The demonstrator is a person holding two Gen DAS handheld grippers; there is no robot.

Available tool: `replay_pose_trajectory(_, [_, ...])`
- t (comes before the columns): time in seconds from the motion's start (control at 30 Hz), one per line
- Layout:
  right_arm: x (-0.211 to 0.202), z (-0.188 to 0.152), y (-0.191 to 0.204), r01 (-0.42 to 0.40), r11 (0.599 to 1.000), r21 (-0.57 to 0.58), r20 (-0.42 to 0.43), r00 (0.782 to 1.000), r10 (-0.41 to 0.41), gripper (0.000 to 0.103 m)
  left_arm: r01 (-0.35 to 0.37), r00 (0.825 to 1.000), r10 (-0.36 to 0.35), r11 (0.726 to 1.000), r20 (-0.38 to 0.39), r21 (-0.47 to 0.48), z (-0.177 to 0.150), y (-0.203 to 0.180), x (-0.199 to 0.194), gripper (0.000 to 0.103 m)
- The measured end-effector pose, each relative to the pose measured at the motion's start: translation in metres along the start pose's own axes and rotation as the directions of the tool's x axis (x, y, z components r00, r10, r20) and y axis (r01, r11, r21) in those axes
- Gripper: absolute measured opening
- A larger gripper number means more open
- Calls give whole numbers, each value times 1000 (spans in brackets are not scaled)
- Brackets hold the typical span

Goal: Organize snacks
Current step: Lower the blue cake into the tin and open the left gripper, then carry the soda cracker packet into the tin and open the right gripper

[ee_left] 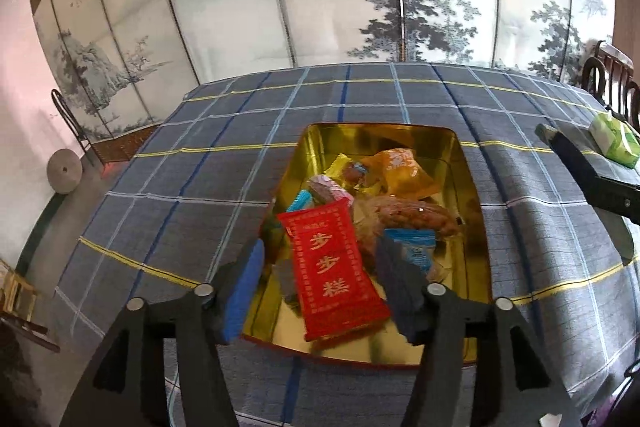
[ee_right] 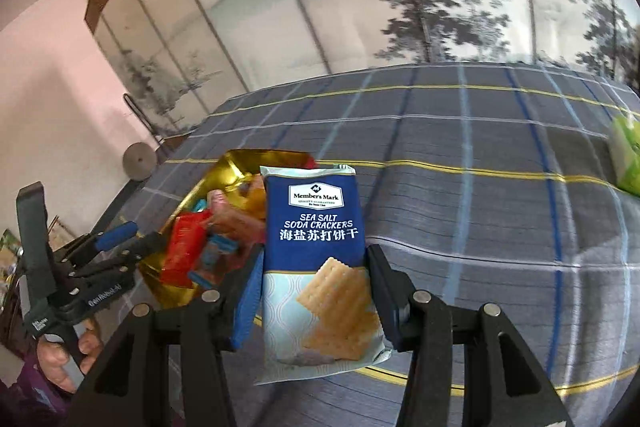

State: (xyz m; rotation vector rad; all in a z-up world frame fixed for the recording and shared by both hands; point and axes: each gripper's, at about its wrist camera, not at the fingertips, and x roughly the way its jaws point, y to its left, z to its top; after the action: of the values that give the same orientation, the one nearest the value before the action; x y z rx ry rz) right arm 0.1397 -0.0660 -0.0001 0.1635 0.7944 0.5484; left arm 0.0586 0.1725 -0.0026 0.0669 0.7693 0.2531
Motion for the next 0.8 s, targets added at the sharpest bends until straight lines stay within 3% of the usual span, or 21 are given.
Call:
replay_pose_trajectory(0.27, [33,12,47,-71,996,-55,-43,997,68,51,-40,999,39,999,-17,-31,-4,14,7,71])
replay_pose_trajectory(0.5, [65,18,79,-108,990,-91,-88,991,100,51,-41,999,40,997,-18,-66,-9,31,10,74])
replay_pose_trajectory(0.8, [99,23,101,-94,991,-99,-113,990,83,51,-47,999,47,995,-7,-90,-14,42,11,84])
